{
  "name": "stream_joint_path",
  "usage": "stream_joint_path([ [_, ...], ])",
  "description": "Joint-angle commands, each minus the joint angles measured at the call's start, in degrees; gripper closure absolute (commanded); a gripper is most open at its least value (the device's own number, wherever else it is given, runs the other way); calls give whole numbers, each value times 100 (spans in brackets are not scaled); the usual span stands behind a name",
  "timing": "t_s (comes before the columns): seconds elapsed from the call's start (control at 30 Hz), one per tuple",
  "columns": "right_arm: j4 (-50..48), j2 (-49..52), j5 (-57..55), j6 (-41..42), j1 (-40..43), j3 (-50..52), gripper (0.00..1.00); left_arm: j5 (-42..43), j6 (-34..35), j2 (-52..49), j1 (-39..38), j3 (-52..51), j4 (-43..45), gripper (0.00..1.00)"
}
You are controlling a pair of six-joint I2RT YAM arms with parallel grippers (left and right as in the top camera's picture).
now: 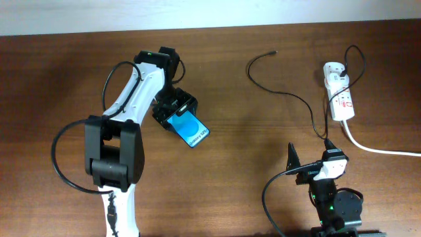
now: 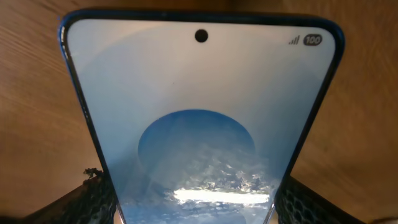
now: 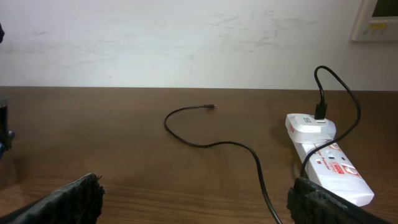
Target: Plug charger to phone and switch on socket
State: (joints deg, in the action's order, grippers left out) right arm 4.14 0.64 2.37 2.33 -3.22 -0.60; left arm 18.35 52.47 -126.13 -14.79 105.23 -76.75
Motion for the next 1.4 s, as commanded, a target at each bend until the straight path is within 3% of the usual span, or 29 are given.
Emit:
stream_joint_path([
  [0.0, 35, -44, -31, -39, -48, 28, 2, 892, -592, -17, -7, 140, -55, 37],
  [0.27, 35, -44, -31, -39, -48, 28, 1, 2337, -1325, -17, -7, 138, -256, 38],
  [0.5, -7, -33, 376, 22, -52, 28, 2, 3036, -1528, -17, -7, 138, -352, 38],
  [0.8, -157, -28, 3270, 3630, -52, 28, 2, 3038, -1528, -17, -7, 140, -393, 37],
  [0.87, -151, -28, 3650, 4061, -52, 28, 2, 3038, -1526, -17, -7, 140, -391, 37],
  [1.17, -623, 81, 2061, 3807, -52, -125, 2, 3038, -1526, -17, -7, 140, -389, 37],
  [1.3, 280, 1078, 1528, 3685, -52, -1248, 2, 3058, -1526, -17, -7, 140, -387, 37],
  [1.37, 828, 2068, 1534, 3390, -55, -2264, 2, 3058, -1526, -17, -7, 138, -382, 37],
])
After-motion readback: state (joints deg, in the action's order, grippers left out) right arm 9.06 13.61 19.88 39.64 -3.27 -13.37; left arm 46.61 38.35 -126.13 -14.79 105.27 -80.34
